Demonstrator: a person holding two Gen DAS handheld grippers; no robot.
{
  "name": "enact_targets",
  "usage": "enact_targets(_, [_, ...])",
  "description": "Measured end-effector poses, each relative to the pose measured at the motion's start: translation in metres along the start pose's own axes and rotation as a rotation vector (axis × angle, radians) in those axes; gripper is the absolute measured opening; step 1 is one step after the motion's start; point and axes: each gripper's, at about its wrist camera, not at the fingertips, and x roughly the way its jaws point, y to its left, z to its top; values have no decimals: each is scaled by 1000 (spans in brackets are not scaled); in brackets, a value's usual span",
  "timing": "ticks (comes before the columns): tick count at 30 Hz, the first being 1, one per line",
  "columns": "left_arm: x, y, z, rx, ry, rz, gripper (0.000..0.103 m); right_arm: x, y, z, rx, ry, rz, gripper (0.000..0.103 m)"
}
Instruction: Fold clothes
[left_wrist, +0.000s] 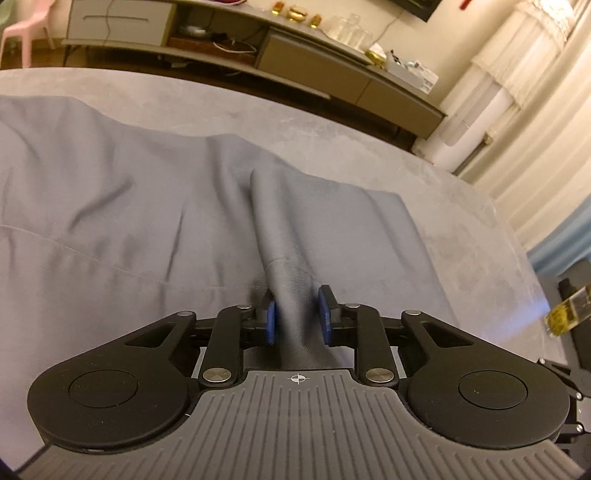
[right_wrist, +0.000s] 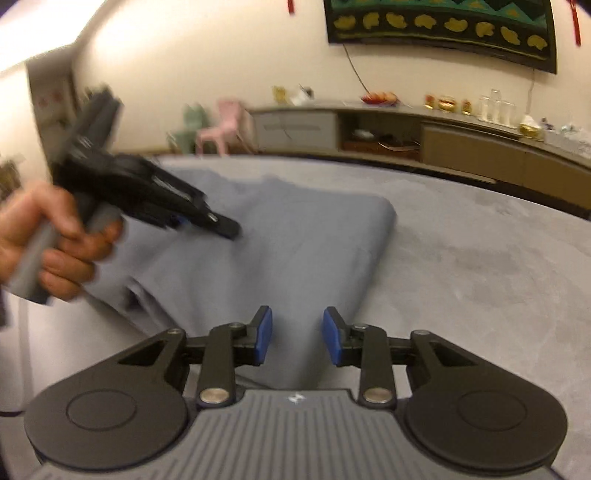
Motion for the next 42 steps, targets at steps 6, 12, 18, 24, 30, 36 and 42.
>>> enact_targets(6, [13,13,-5,-45,-29,-87,9,17,-23,-7,158,38,5,51])
enact_targets(12, [31,1,-1,-85,-13,-207,6,8,-46,8,212,45,3,6])
enact_targets(18, [52,-43,8,-31,-12,-251,3,1,-80,1,241,76,-114,7])
enact_targets(24, [54,-72,6,100,-66,-164,1,0,-86,-6,268,70,-128,10])
enact_targets(30, [43,-65,-7,51,-57,-97,17,8,-85,-9,225,121,-153,32])
enact_targets(36, [-26,-110,-36,234,-192,-124,18,-39,-85,1,228,-98,-205,35])
enact_targets(42, [11,-122,-93,400,41,-7,1,-2,-61,-9,138,38,-76,16])
